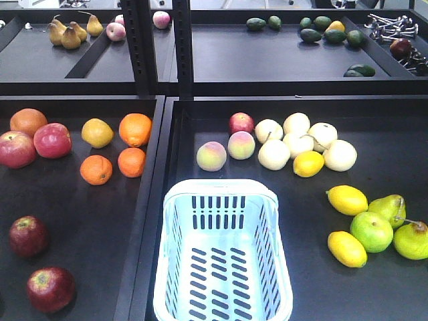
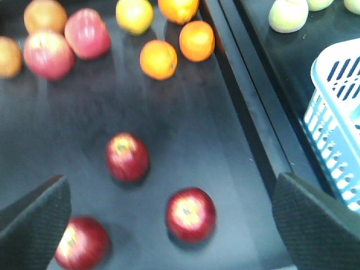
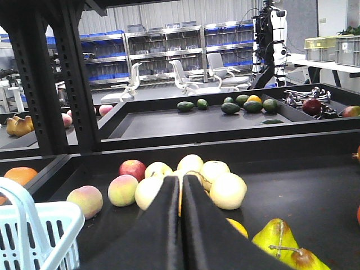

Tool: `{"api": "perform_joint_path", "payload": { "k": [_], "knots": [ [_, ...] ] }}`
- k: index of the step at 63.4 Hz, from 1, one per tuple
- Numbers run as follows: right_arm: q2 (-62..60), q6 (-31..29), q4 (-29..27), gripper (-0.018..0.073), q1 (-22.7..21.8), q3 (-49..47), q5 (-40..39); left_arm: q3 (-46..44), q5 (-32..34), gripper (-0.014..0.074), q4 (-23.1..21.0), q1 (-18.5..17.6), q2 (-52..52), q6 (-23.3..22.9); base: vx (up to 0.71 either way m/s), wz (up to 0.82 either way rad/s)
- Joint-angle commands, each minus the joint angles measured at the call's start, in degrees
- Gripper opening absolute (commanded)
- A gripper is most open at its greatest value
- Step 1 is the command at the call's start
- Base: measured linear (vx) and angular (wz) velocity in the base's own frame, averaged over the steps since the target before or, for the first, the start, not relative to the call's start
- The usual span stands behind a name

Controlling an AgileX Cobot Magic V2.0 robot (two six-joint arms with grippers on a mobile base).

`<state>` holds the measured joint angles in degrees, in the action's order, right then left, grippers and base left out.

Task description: Pick three apples into basket with both arms

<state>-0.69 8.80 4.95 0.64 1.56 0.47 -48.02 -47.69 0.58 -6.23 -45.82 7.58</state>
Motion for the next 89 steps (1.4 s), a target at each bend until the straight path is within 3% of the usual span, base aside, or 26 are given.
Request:
{"api": "perform_joint_path", "payload": {
  "k": [1, 17, 35, 41, 58, 68, 89],
  "knots": [
    [-0.75, -0.05, 0.19, -0.0008, 0.01, 0.84, -4.42, -2.15, 6.45, 0.0689, -1.45, -1.27, -0.21, 5.22, 0.0, 0.0],
    [-0.75, -0.05, 0.19, -0.0008, 0.01, 0.84, -4.42, -9.11, 6.88, 0.0669, -1.31, -10.2, -8.01, 19.21, 0.0, 0.0],
    [-0.75, -0.05, 0.19, -0.0008, 0.01, 0.84, -4.42, -19.04, 6.31, 0.0659, -1.31, -22.91, -24.43, 28.23, 0.0, 0.0],
    [-0.75, -0.05, 0.19, -0.0008, 0.01, 0.84, -4.42, -21.85, 6.42, 0.0653, -0.58, -27.22, -30.1, 29.25, 0.0, 0.0],
    [-0.75, -0.05, 0.19, -0.0008, 0.01, 0.84, -4.42, -29.3, 5.81, 0.0636, 11.4, -37.4, -42.28, 30.03, 0.0, 0.0],
    [-0.75, -0.05, 0.19, -0.0008, 0.01, 0.84, -4.42, -32.89, 5.52, 0.0617, 17.12, -39.5, -47.21, 30.03, 0.0, 0.0],
    [-0.75, -0.05, 0.19, -0.0008, 0.01, 0.84, -4.42, -37.53, 5.62, 0.0605, 17.32, -39.92, -55.89, 30.15, 0.0, 0.0]
  ]
}}
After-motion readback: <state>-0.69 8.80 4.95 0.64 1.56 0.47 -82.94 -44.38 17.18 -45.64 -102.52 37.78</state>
